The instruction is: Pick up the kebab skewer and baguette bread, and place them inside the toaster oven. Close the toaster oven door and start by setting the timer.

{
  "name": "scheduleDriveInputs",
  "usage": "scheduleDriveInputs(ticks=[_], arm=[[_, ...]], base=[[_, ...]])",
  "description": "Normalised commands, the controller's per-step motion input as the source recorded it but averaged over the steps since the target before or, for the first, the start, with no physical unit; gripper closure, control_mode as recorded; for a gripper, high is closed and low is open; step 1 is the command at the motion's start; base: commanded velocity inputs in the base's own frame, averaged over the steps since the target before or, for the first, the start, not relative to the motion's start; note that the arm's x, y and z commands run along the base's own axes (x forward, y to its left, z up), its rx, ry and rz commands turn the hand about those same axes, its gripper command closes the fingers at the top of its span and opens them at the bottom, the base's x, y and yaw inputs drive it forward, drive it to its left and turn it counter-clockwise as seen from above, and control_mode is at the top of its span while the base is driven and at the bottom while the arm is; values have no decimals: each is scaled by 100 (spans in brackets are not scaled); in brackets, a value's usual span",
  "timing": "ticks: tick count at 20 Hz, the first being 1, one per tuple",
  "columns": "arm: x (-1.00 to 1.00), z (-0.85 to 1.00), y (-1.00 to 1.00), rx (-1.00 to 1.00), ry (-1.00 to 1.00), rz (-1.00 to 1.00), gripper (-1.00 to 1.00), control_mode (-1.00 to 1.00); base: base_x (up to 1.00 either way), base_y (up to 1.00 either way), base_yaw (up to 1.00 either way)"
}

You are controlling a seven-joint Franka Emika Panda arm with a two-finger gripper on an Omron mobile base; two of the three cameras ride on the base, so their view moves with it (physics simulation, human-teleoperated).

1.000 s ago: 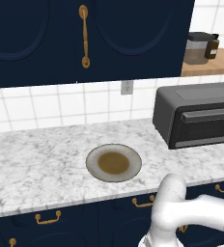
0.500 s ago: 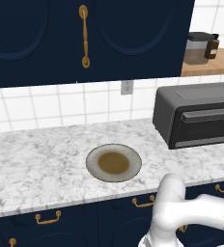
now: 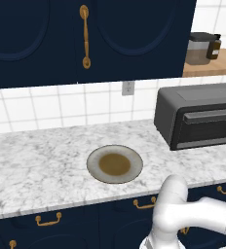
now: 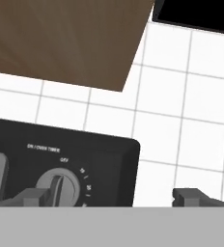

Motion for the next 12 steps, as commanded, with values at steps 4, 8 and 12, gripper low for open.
scheduleDriveInputs(ticks=[4,8,12], arm=[[0,0,0,0,0,-8,-100,-100],[0,0,0,0,0,-4,-100,-100],[-11,0,0,0,0,-1,-100,-100]], base=[[0,0,0],[0,0,0],[0,0,0]])
